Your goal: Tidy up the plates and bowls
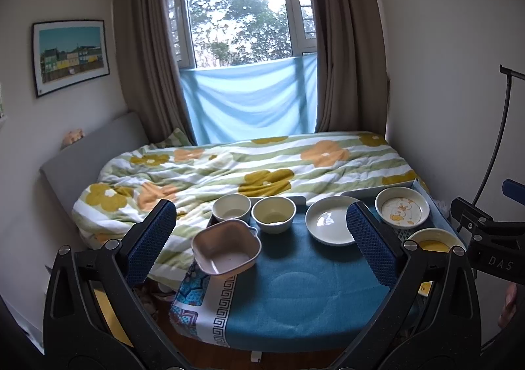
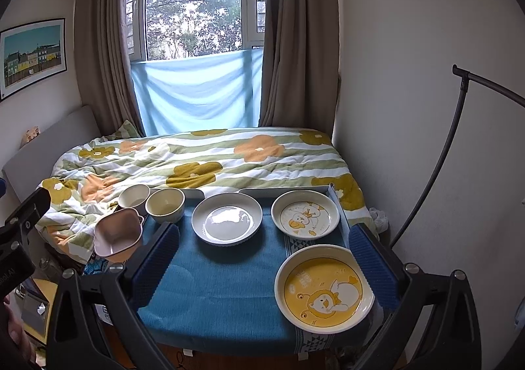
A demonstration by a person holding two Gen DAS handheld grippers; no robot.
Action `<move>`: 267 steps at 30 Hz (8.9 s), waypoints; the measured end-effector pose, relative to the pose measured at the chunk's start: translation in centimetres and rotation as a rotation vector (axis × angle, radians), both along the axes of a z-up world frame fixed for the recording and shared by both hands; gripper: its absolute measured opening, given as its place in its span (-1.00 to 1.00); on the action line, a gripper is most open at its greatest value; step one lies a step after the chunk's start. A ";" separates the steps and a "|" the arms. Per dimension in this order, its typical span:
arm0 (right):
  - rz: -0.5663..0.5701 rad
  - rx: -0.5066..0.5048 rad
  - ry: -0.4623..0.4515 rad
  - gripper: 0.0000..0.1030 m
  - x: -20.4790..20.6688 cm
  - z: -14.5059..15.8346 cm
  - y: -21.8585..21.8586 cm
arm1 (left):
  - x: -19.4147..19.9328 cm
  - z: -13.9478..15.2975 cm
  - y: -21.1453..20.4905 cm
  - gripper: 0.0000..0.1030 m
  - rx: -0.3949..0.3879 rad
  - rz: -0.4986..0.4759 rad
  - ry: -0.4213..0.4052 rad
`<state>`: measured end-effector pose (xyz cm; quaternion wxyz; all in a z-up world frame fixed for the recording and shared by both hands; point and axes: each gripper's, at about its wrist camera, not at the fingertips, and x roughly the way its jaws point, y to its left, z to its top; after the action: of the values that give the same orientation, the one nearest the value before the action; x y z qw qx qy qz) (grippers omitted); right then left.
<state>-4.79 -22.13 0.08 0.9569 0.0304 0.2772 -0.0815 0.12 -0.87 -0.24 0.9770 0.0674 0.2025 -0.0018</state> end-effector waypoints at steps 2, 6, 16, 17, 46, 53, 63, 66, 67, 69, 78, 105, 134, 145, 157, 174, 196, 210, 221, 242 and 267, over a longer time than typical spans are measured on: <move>-0.001 0.000 0.001 0.99 0.0 0.0 0.0 | 0.1 0.0 0.2 0.99 -0.004 -0.005 0.002; 0.001 0.000 0.003 0.99 -0.4 -0.5 0.4 | 0.0 0.0 0.3 0.99 -0.005 -0.008 0.001; -0.003 0.000 0.003 0.99 -0.2 -0.6 -0.1 | 0.3 0.0 0.5 0.99 0.001 -0.008 0.006; -0.003 0.001 0.004 0.99 -0.1 -0.7 -0.2 | 0.3 0.0 0.5 0.99 0.001 -0.010 0.005; -0.201 -0.025 0.059 0.99 -2.2 -2.7 -2.4 | 4.7 -2.2 -4.3 0.99 0.015 -0.269 0.135; -0.198 0.127 0.222 0.99 -2.5 -8.1 -9.4 | 7.5 -7.3 -10.2 0.99 0.038 -0.364 0.291; -0.095 0.395 0.370 0.94 -1.0 -17.2 -19.9 | 13.4 -19.2 -19.5 0.99 -0.052 -0.528 0.717; -0.045 0.471 0.434 0.40 0.5 -20.1 -21.7 | 14.4 -22.5 -21.6 0.99 -0.035 -0.521 0.781; -0.025 0.492 0.453 0.25 1.0 -20.9 -22.1 | 14.6 -23.5 -22.1 0.94 -0.030 -0.521 0.796; 0.009 0.524 0.478 0.11 1.8 -22.4 -22.8 | 14.9 -25.0 -23.0 0.80 -0.021 -0.526 0.834; 0.055 0.536 0.505 -0.50 3.8 -24.4 -24.3 | 16.4 -28.6 -24.5 -0.20 0.005 -0.509 0.947; 0.167 0.335 0.512 -0.77 6.9 -22.7 -23.3 | 16.3 -26.5 -22.2 -0.57 -0.032 -0.458 0.835; 0.441 0.323 0.580 -0.77 15.3 -23.2 2.2 | 16.1 -25.4 8.0 -0.57 -0.111 -0.191 0.831; 0.448 0.295 0.584 -0.77 16.3 -25.8 4.9 | 17.1 -28.2 10.7 -0.57 -0.135 -0.182 0.812; 0.437 0.279 0.621 -0.77 16.7 -26.5 5.1 | 17.2 -28.0 9.8 -0.57 -0.106 -0.162 0.789; 0.448 0.263 0.594 0.27 16.2 -26.5 5.6 | 16.4 -28.7 8.0 0.76 -0.026 -0.140 0.779; 0.363 0.088 0.231 0.99 12.6 -9.9 0.5 | 14.1 -11.7 4.7 0.99 -0.027 -0.199 0.424; 0.431 0.057 0.293 1.00 23.6 -7.1 -8.7 | 19.4 -12.5 -1.9 0.99 -0.190 -0.063 0.527; 0.663 0.120 0.469 0.97 32.7 -15.4 -11.9 | 26.0 -19.7 -5.3 0.99 -0.378 0.131 0.705; 0.923 0.128 0.740 -0.37 39.3 -26.0 -9.0 | 31.9 -29.7 -7.2 -0.23 -0.403 0.218 0.924; 0.936 0.148 0.686 -0.74 38.8 -25.9 -9.2 | 31.5 -28.2 -7.8 -0.55 -0.285 0.196 0.865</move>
<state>33.97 -31.32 -25.86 0.7418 -0.0567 0.5602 0.3642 31.59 -8.71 -28.45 0.7979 -0.0941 0.5944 0.0350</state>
